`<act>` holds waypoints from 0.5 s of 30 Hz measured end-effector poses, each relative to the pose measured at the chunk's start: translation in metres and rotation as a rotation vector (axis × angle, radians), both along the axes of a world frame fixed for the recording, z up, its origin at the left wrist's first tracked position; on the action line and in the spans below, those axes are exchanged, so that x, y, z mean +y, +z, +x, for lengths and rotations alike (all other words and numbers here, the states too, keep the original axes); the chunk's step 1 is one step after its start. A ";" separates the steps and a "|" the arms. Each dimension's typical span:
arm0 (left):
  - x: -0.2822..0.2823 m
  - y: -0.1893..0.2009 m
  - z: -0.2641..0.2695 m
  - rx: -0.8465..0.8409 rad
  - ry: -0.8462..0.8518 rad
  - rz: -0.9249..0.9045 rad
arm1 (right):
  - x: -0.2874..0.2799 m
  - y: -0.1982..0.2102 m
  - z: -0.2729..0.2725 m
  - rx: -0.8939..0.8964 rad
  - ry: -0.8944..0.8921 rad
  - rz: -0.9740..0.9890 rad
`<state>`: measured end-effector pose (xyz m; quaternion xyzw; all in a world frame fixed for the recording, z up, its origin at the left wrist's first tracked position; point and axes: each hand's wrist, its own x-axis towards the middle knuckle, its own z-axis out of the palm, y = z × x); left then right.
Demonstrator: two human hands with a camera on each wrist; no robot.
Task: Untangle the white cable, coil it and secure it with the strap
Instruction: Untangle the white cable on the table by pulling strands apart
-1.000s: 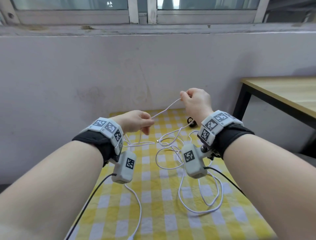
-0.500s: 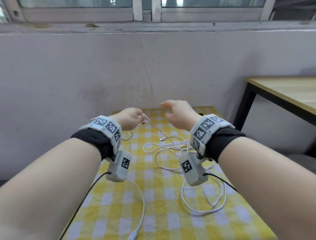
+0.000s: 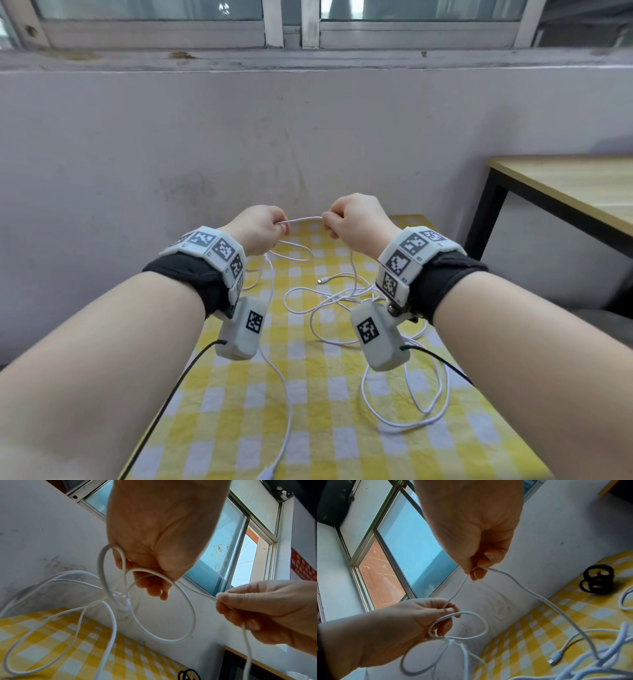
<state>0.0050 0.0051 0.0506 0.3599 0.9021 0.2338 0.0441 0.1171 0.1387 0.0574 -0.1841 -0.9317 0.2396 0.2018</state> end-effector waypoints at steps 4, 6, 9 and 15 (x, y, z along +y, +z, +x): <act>-0.007 0.001 -0.004 0.040 0.024 -0.031 | 0.010 0.001 0.003 -0.045 -0.122 0.128; -0.008 0.002 -0.004 0.109 0.044 -0.127 | 0.013 0.001 0.006 -0.040 -0.166 0.174; -0.013 0.002 -0.006 0.218 0.135 -0.278 | 0.019 0.001 0.011 -0.004 -0.230 0.208; -0.028 -0.007 -0.018 0.369 0.270 -0.495 | 0.039 -0.001 0.021 -0.034 -0.406 0.188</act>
